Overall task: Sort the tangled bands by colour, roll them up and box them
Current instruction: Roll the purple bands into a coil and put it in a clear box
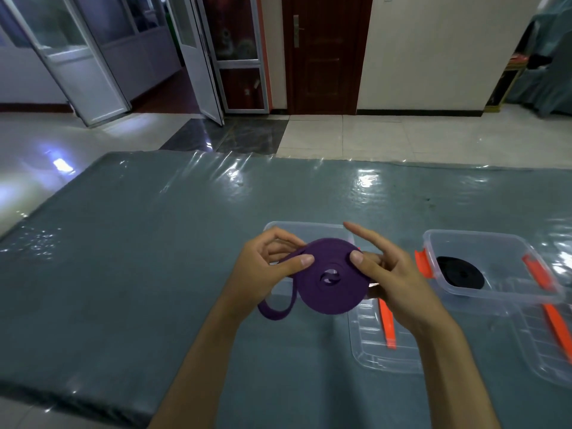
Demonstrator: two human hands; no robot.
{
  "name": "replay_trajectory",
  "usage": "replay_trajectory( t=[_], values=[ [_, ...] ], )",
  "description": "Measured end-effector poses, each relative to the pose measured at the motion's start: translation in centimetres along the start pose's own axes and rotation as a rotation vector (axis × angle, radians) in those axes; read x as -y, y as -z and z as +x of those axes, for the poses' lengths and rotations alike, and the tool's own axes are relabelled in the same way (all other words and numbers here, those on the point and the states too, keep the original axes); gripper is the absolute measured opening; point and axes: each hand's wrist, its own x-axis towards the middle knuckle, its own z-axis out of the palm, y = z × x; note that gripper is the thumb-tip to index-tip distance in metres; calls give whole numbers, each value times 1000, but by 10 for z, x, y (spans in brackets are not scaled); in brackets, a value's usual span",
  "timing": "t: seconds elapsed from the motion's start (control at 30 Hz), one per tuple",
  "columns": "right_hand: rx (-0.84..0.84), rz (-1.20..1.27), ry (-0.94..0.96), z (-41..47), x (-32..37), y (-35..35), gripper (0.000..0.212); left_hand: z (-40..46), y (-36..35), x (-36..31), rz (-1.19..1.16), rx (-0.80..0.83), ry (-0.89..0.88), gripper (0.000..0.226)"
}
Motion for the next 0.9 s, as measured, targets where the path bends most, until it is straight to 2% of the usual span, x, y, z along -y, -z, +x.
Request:
replay_trajectory(
  t=[0.17,0.33,0.47,0.63,0.9],
  values=[
    [94,-11,-35,1,0,-3,57,1,2,2,-77,61,75,28],
    [-68,86,33,6,-3,-12,62,2,5,9,-78,1,63,19],
    [-151,152,57,11,-6,-16,67,0,13,12,-36,44,38,31],
    [-211,122,132,14,-10,-26,59,-4,2,17,-17,-180,-81,24],
    [-356,45,177,8,-27,-30,46,-13,-28,54,17,-471,-80,11]
  ],
)
